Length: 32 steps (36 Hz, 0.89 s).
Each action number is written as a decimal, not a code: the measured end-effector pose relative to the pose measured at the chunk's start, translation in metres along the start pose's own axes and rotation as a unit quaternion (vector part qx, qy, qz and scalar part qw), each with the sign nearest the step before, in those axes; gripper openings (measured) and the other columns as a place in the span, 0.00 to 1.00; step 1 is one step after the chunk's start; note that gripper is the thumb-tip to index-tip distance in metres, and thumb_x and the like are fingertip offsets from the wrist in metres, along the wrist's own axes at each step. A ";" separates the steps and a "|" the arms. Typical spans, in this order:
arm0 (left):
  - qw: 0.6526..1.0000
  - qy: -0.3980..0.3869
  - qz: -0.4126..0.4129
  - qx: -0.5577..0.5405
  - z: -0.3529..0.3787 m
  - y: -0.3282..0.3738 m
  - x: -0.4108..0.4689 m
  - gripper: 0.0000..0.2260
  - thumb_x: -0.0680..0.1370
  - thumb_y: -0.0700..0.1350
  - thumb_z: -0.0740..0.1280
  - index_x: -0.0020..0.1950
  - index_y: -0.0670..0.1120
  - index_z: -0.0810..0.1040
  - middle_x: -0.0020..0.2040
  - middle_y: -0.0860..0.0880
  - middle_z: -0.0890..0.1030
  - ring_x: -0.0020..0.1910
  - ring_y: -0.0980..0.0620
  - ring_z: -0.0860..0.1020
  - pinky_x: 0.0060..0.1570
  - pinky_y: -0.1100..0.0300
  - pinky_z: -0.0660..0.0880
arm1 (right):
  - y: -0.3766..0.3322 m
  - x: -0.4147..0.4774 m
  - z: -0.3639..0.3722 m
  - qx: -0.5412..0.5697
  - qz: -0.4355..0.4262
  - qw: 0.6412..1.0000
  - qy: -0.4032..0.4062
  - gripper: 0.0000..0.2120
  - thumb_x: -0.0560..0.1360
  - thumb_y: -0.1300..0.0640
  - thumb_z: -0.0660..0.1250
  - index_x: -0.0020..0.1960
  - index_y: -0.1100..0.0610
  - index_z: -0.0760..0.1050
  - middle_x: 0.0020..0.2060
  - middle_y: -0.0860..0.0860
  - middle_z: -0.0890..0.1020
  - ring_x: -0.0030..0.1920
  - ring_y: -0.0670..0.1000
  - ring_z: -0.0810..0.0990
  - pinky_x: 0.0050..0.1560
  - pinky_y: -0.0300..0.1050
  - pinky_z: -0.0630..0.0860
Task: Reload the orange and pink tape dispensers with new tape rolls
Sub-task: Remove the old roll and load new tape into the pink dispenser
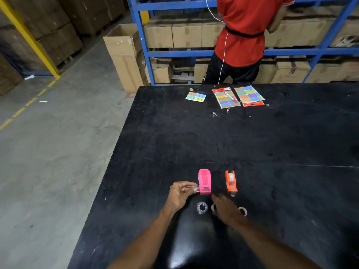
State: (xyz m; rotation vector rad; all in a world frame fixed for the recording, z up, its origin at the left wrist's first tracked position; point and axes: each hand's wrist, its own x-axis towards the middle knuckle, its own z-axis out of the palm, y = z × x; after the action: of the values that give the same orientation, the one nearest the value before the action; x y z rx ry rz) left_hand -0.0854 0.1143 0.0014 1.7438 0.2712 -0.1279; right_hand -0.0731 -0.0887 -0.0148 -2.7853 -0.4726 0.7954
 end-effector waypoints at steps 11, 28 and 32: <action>0.999 0.004 -0.016 -0.027 -0.018 -0.011 0.004 0.10 0.70 0.39 0.76 0.43 0.55 0.86 0.43 0.48 0.88 0.44 0.53 0.84 0.54 0.52 0.80 | -0.004 0.005 0.018 -0.067 0.021 0.998 -0.002 0.31 0.73 0.52 0.72 0.72 0.56 0.64 0.69 0.57 0.68 0.68 0.59 0.70 0.64 0.55 0.73; 0.997 0.028 -0.040 -0.064 -0.025 0.001 -0.012 0.08 0.71 0.35 0.75 0.44 0.48 0.85 0.38 0.53 0.86 0.39 0.59 0.83 0.42 0.69 0.78 | -0.024 0.012 0.034 -0.056 -0.067 0.993 0.084 0.25 0.67 0.48 0.69 0.63 0.50 0.72 0.61 0.49 0.78 0.60 0.55 0.76 0.55 0.53 0.67; 0.996 0.029 -0.043 -0.070 -0.023 -0.002 -0.016 0.09 0.71 0.35 0.74 0.42 0.49 0.86 0.37 0.52 0.87 0.38 0.58 0.83 0.41 0.69 0.77 | -0.024 0.007 0.013 0.130 -0.096 0.981 0.104 0.18 0.66 0.51 0.68 0.54 0.46 0.70 0.53 0.45 0.78 0.55 0.51 0.76 0.52 0.52 0.70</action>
State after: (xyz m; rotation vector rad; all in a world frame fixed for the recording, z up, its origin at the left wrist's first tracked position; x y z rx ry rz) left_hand -0.1025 0.1350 0.0075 1.5994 0.3893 -0.1181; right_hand -0.0805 -0.0623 -0.0216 -2.4986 -0.5468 0.4798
